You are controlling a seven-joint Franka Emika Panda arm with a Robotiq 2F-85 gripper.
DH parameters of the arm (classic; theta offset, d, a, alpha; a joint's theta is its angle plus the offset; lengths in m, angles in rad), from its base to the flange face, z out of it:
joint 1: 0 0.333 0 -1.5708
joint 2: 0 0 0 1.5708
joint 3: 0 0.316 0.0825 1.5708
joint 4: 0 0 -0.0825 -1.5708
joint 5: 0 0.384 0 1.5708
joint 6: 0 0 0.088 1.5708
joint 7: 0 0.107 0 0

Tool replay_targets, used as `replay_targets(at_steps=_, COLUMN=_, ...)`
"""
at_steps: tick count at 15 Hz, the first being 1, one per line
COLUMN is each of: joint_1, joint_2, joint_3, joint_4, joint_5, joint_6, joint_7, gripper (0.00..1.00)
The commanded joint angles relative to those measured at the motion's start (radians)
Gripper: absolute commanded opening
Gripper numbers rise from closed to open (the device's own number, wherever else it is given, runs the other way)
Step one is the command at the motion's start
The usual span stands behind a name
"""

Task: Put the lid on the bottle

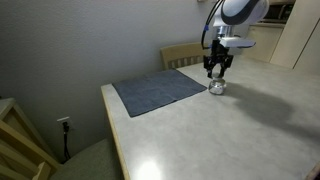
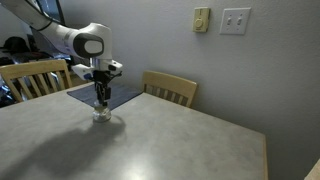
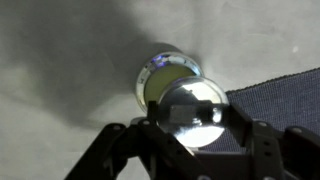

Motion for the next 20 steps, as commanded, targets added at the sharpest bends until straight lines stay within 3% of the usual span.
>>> replay_targets(at_steps=1, joint_1=0.007, joint_2=-0.036, joint_3=-0.007, joint_4=-0.065, joint_5=0.068, joint_6=0.038, joint_7=0.051, gripper=0.44)
replay_targets(at_steps=6, joint_1=0.010, joint_2=-0.055, joint_3=-0.017, joint_4=-0.093, joint_5=0.100, joint_6=0.058, joint_7=0.090, gripper=0.44)
replay_targets(at_steps=7, joint_1=0.015, joint_2=-0.004, joint_3=-0.017, joint_4=-0.026, joint_5=0.085, joint_6=0.026, joint_7=0.081, gripper=0.69)
replay_targets(at_steps=20, joint_1=0.015, joint_2=-0.024, joint_3=-0.020, joint_4=-0.048, joint_5=0.085, joint_6=0.032, joint_7=0.085, gripper=0.69)
